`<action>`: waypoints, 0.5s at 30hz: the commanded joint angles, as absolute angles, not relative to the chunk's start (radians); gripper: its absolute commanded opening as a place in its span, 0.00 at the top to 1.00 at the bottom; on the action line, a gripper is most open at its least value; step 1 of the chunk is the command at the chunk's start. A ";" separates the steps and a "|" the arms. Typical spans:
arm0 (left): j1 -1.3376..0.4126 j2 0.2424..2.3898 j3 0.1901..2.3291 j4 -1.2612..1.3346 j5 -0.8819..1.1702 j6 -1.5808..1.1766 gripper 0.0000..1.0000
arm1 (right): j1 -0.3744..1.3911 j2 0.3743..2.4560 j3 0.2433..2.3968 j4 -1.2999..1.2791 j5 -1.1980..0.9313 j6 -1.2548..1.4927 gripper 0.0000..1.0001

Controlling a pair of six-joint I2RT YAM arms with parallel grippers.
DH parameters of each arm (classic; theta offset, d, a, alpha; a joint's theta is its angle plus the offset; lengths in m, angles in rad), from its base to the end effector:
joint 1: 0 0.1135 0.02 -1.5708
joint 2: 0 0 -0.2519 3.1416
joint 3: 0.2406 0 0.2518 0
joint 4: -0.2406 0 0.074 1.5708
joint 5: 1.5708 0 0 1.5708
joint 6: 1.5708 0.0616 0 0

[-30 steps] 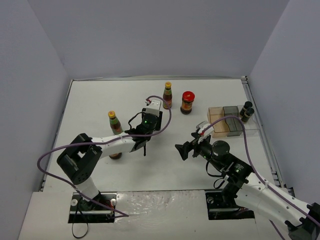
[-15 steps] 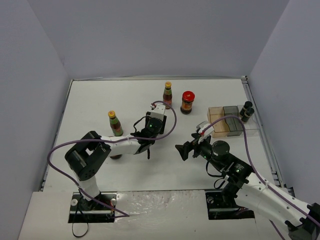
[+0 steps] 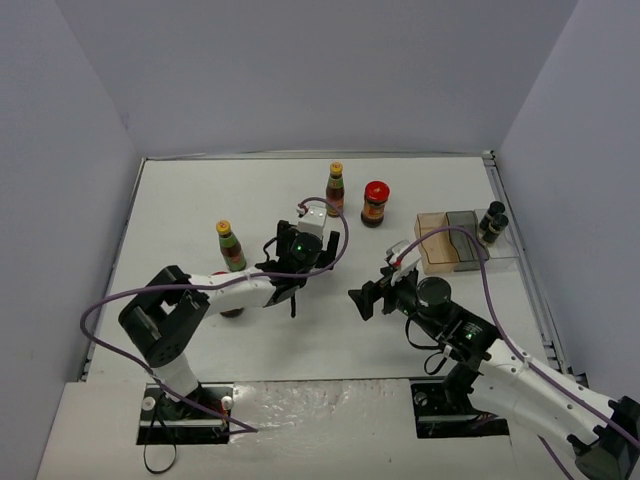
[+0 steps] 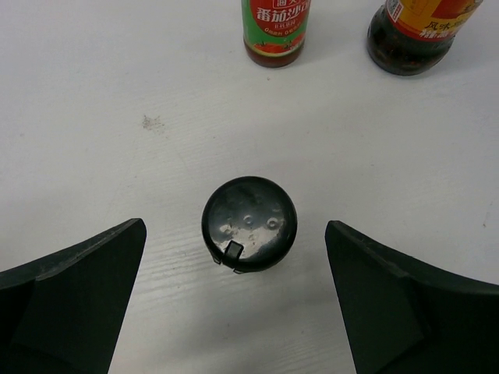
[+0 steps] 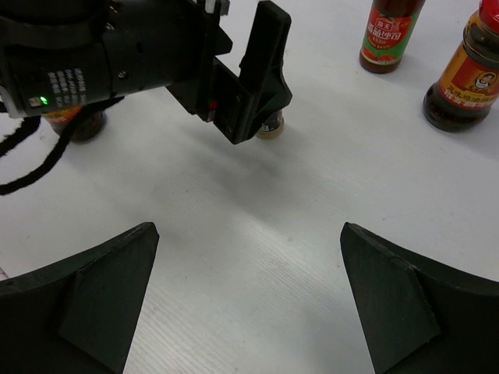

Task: Organize the condiment bottles

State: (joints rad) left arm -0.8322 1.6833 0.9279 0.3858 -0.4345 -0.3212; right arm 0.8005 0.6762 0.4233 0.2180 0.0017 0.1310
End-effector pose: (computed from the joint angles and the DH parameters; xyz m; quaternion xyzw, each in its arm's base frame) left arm 0.2808 -0.2698 0.1929 0.0857 0.8102 -0.1518 0.5596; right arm 0.1469 0.1512 0.2633 -0.2358 0.6796 0.3114 0.6209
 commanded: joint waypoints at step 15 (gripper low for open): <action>-0.712 1.122 1.226 -0.367 -0.454 -0.403 0.03 | 0.801 1.128 0.879 0.243 -0.026 -0.018 0.01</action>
State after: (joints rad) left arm -0.7736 1.2425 1.1728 -0.1493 -0.4399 -0.3644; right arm 0.8002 0.9888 0.7679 0.1820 0.0149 0.0668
